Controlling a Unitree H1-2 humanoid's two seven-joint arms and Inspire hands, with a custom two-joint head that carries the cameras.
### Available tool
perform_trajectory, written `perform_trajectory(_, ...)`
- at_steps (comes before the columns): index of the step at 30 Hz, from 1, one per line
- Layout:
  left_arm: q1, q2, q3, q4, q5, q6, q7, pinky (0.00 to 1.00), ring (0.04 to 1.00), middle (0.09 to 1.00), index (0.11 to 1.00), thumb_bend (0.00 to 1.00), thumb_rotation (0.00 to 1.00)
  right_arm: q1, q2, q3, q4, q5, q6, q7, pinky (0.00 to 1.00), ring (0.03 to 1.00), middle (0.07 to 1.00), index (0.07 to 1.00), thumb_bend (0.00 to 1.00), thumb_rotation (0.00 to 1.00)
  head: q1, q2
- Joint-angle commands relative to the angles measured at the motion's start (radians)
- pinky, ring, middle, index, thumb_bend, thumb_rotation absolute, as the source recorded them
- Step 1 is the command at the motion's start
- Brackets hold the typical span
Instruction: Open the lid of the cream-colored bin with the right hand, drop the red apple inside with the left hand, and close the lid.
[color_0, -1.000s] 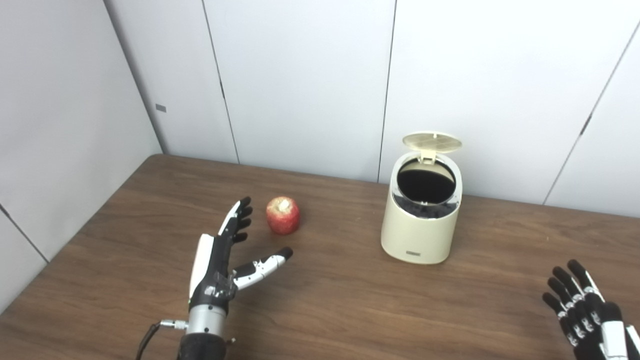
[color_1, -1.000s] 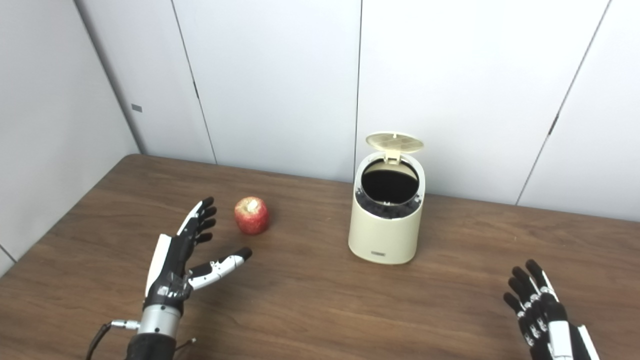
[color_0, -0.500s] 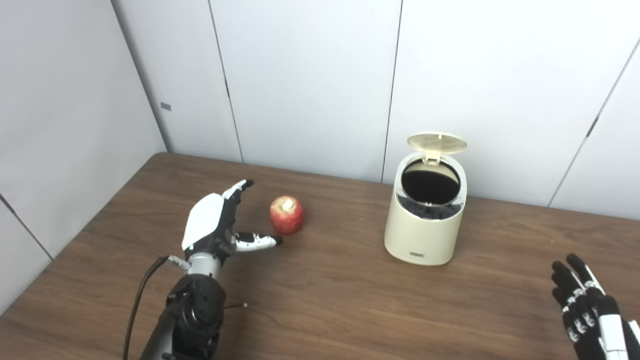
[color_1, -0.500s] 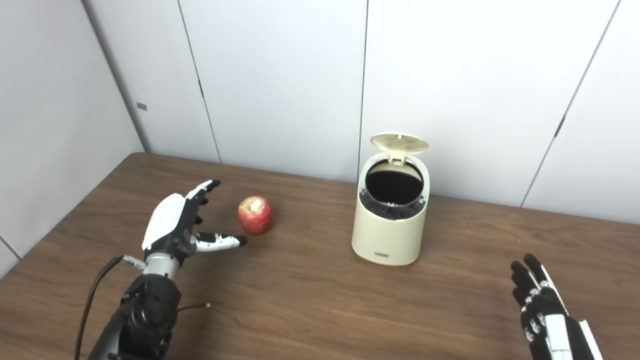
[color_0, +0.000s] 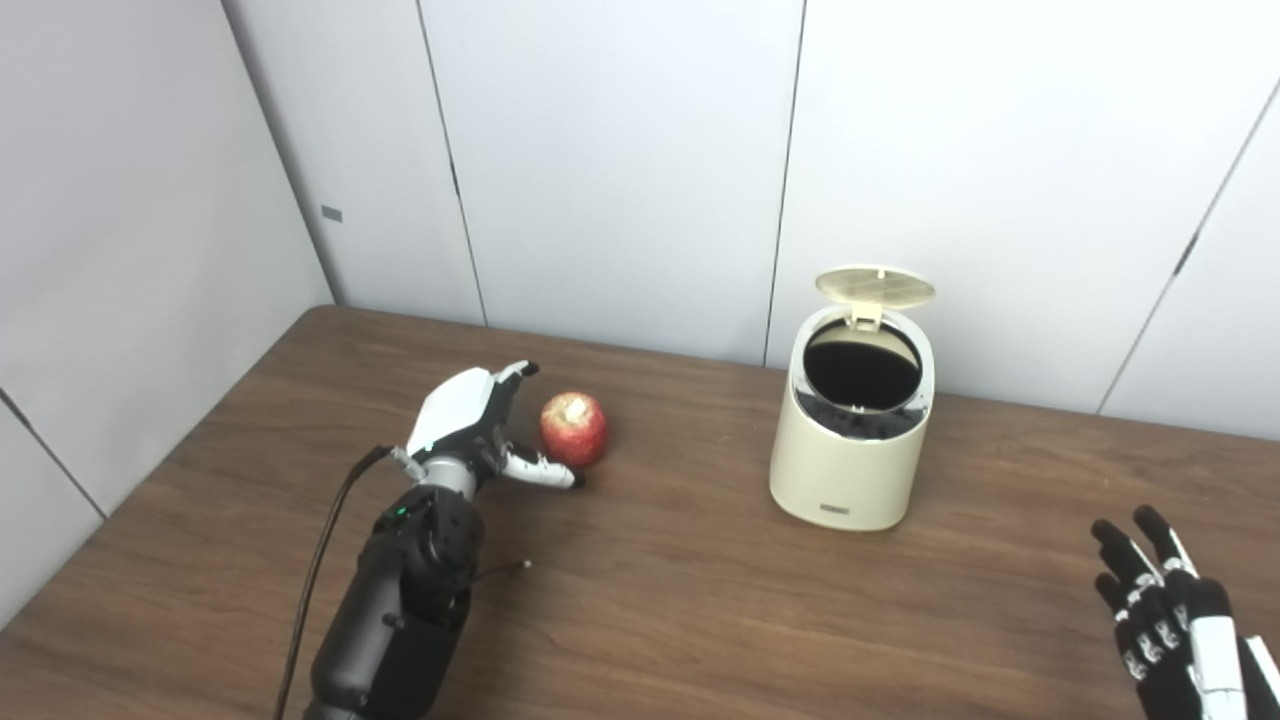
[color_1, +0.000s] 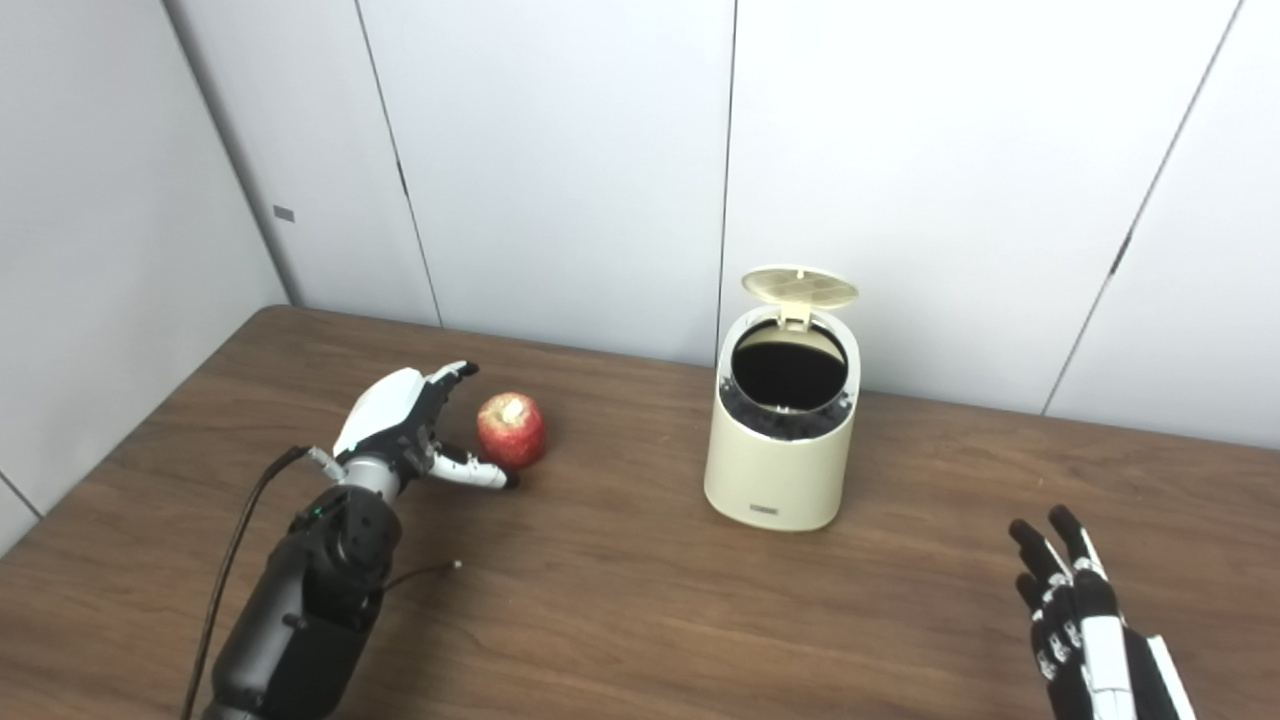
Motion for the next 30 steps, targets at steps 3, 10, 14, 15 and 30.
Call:
perform_trajectory(3, -0.076, 0.009, 0.015, 0.025, 0.048, -0.002, -0.027, 0.71, 0.888, 0.936, 0.911, 0.97, 0.19, -0.023, 0.004, 0.000, -0.044, -0.009, -0.007, -0.010, 1.00, 1.000, 0.936, 1.000, 0.64, 0.91, -0.005, 0.001)
perform_trajectory(10, -0.133, 0.002, 0.016, 0.092, 0.045, -0.002, -0.015, 0.68, 0.858, 0.906, 0.889, 0.97, 0.16, -0.022, 0.014, 0.004, -0.053, -0.031, -0.006, -0.022, 1.00, 1.000, 0.929, 1.000, 0.64, 0.91, -0.013, 0.001)
perform_trajectory(14, -0.151, 0.000, 0.021, 0.107, 0.016, -0.002, -0.041, 0.69, 0.857, 0.891, 0.866, 0.94, 0.13, -0.023, 0.020, 0.006, -0.058, -0.036, 0.001, -0.028, 1.00, 0.998, 0.922, 0.992, 0.62, 0.91, -0.020, 0.002)
perform_trajectory(15, -0.154, -0.002, 0.026, 0.112, 0.010, -0.002, -0.048, 0.70, 0.863, 0.896, 0.862, 0.92, 0.12, -0.024, 0.021, 0.006, -0.059, -0.037, 0.002, -0.029, 1.00, 0.997, 0.924, 0.997, 0.61, 0.90, -0.022, 0.002)
perform_trajectory(30, -0.156, 0.001, 0.018, 0.119, -0.064, -0.002, -0.062, 0.59, 0.720, 0.815, 0.770, 0.87, 0.03, -0.024, 0.036, 0.011, -0.088, -0.061, 0.027, -0.043, 1.00, 1.000, 0.940, 1.000, 0.57, 0.90, -0.039, 0.014)
